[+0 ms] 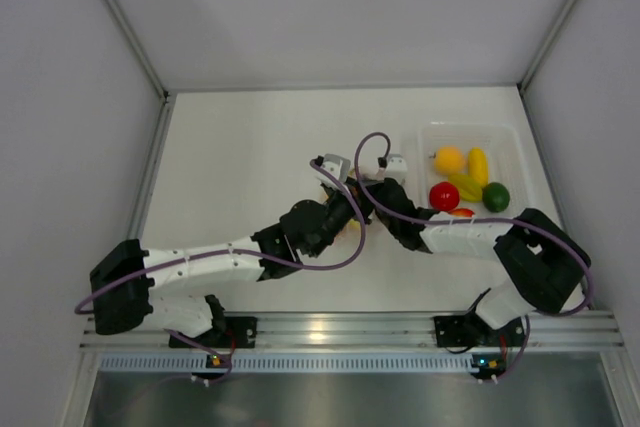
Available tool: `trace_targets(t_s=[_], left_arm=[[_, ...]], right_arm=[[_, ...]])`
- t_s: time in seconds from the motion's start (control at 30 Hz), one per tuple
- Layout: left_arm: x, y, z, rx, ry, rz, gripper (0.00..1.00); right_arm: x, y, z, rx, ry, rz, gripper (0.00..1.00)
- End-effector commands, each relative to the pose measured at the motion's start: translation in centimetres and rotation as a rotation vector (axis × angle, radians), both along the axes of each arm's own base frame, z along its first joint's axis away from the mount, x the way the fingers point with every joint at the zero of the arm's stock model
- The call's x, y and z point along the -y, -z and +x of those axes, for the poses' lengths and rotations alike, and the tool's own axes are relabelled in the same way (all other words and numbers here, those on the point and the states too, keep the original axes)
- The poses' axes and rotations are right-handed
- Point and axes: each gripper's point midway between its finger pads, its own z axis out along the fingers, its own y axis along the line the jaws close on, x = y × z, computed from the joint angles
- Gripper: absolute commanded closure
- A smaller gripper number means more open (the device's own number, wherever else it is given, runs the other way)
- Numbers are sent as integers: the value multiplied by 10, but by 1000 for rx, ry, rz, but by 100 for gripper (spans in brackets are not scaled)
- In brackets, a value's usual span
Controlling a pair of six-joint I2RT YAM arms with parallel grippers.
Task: Open the zip-top bag and remove the fake food
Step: Pick up the fake fruit from the zipper food storage bag.
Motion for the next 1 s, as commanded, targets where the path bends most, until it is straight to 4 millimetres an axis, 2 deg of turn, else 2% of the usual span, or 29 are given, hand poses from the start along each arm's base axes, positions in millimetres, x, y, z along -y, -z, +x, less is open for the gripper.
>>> trace_targets(t_s=[0.0, 0.07, 0.13, 0.2, 0.33, 0.43, 0.57, 0.87, 0.97], left_arm=[[36, 45, -73, -56, 353, 126, 100], [35, 46, -73, -60, 350, 125, 100], [37, 46, -74, -61, 360, 126, 100], [38, 46, -75, -61, 365, 126, 100], [42, 53, -79, -70, 391, 138, 100], [43, 53, -82, -70, 414, 140, 100], [44, 51, -88, -64, 446, 139, 100], [44, 57, -101, -62, 515, 134, 100], [41, 57, -100, -59, 506, 135, 100]], right_arm=[[-13, -52, 38, 146, 56, 193, 32], [-16, -58, 42, 162, 61, 216, 35], [-10, -56, 48, 151, 112, 186, 34], [-8, -50, 55, 113, 155, 141, 30], [-19, -37, 67, 86, 124, 135, 25], [-21, -31, 74, 76, 109, 144, 18], [-22, -27, 86, 70, 107, 149, 14], [-28, -18, 107, 46, 91, 180, 14], [-29, -13, 110, 35, 94, 169, 21]])
